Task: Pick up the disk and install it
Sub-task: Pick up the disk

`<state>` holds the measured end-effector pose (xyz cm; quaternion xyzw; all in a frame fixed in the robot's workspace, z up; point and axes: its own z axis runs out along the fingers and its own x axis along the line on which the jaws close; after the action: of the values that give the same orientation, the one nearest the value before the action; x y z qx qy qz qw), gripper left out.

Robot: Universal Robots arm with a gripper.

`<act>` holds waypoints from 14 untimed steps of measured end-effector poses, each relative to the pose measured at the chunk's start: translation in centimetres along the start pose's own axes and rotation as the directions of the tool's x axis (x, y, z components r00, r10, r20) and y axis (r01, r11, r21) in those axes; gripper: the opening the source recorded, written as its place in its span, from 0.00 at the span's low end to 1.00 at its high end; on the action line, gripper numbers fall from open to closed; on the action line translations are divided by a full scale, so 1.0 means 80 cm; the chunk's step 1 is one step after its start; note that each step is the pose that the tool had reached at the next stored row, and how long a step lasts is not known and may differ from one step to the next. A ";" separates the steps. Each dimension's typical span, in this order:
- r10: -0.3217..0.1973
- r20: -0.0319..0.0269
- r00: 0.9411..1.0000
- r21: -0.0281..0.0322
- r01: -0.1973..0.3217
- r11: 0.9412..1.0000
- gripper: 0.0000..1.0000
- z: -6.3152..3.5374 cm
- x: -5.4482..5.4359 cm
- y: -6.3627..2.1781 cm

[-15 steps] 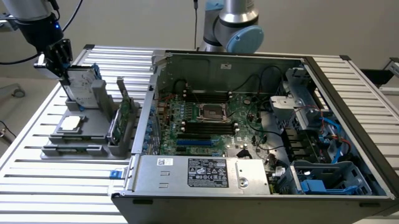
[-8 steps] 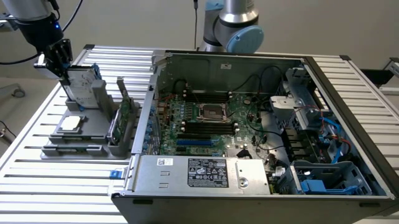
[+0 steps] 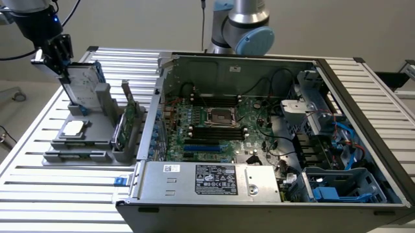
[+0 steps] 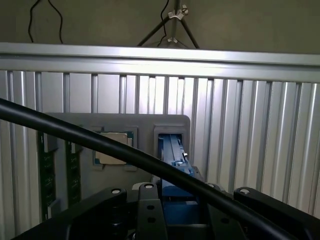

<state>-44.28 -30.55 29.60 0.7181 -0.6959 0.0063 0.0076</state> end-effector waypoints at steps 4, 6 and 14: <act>0.000 0.000 1.000 0.000 0.000 1.000 0.33 -0.022 0.000 0.000; 0.000 0.000 1.000 0.000 0.000 1.000 0.33 -0.032 0.001 0.000; 0.000 0.000 1.000 -0.002 0.000 1.000 0.33 -0.077 0.002 -0.020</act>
<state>-42.70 -30.55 35.79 0.7181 -0.6959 0.0055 0.0084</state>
